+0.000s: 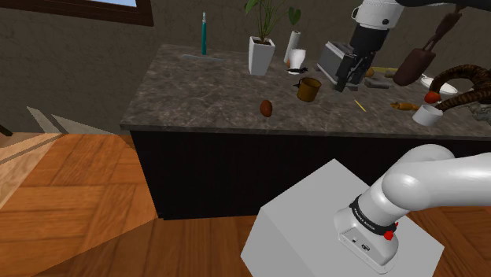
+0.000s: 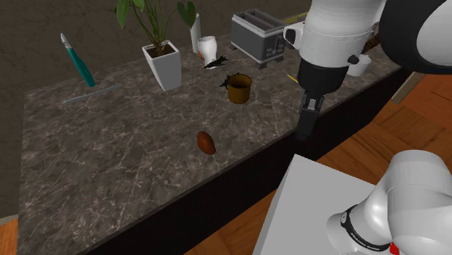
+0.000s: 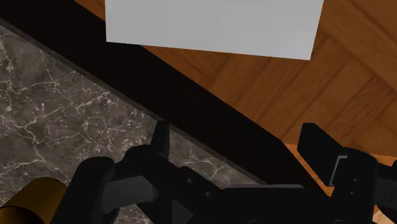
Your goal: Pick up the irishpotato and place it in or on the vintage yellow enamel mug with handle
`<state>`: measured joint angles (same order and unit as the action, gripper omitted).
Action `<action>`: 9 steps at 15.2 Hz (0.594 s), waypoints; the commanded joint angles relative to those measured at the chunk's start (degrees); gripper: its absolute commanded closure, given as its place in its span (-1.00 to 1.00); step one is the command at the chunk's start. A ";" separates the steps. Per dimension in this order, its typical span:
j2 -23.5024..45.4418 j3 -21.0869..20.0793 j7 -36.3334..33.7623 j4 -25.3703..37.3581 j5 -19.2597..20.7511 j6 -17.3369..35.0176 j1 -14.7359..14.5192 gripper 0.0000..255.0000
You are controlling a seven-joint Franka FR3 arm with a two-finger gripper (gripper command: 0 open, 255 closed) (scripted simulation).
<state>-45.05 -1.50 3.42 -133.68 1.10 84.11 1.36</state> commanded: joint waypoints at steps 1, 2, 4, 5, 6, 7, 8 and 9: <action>0.00 0.00 0.00 0.00 0.00 0.00 0.00 -1.00; 1.30 0.17 -0.01 -0.54 -0.12 2.04 0.06 -1.00; 4.13 0.50 -0.01 -1.38 -0.37 6.10 0.17 -1.00; 5.64 0.66 0.01 -1.68 -0.51 8.10 0.22 -1.00; 7.21 0.82 0.03 -1.89 -0.65 10.09 0.26 -1.00; 8.85 0.97 0.07 -2.02 -0.81 12.05 0.30 -1.00; 10.54 1.12 0.11 -2.06 -0.97 13.98 0.33 -1.00; 12.29 1.27 0.17 -2.02 -1.14 15.88 0.36 -1.00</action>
<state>-34.44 -0.31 3.64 -135.52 0.19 97.82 1.73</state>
